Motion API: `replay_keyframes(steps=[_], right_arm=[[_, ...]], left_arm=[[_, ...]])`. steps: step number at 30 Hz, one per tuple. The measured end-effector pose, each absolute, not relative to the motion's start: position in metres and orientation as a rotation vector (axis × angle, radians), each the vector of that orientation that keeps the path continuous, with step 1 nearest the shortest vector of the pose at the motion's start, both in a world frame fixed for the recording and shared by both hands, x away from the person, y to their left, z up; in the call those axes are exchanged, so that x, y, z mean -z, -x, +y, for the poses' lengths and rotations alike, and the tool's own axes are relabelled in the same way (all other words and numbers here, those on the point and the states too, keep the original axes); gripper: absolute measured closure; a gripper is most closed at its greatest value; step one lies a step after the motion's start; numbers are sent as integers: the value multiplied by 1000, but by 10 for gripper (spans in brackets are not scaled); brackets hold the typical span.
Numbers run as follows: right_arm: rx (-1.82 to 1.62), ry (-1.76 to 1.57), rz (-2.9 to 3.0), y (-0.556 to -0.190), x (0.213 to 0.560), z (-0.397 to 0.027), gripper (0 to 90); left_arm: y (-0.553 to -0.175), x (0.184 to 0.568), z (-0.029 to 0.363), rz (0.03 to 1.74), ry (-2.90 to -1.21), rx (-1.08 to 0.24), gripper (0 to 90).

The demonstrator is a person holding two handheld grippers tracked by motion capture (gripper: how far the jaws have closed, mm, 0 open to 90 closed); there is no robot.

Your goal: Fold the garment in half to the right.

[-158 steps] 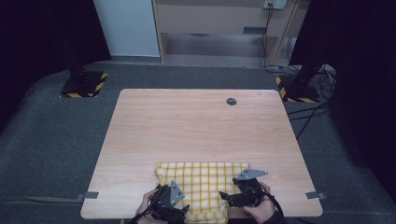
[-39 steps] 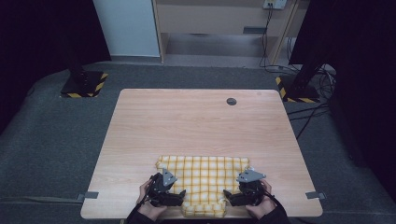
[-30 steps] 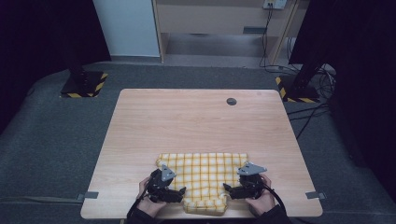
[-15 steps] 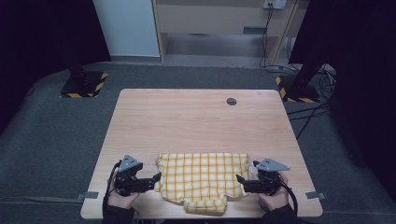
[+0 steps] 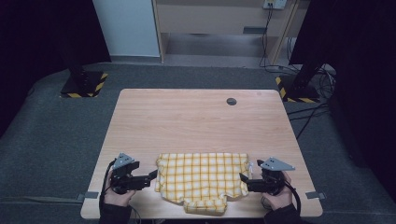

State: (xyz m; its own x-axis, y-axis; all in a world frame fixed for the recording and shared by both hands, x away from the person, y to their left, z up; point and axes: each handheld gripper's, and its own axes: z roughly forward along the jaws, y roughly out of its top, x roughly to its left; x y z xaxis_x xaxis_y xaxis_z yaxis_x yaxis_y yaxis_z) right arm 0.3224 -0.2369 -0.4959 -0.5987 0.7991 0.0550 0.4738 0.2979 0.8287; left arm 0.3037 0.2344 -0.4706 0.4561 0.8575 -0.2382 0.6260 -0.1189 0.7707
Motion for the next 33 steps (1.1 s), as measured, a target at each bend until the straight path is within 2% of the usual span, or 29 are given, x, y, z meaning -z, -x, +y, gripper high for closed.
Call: replay_keyframes(steps=[12,33], right_arm=[[-1214,-1077,2224,-322,481,-224,83],[-1223,-990,2311,-318,473,-184,84]], left_arm=[[-316,472,239,1267,-1832,-310,127],[-341,473,238,1293,-1861,-275,99]])
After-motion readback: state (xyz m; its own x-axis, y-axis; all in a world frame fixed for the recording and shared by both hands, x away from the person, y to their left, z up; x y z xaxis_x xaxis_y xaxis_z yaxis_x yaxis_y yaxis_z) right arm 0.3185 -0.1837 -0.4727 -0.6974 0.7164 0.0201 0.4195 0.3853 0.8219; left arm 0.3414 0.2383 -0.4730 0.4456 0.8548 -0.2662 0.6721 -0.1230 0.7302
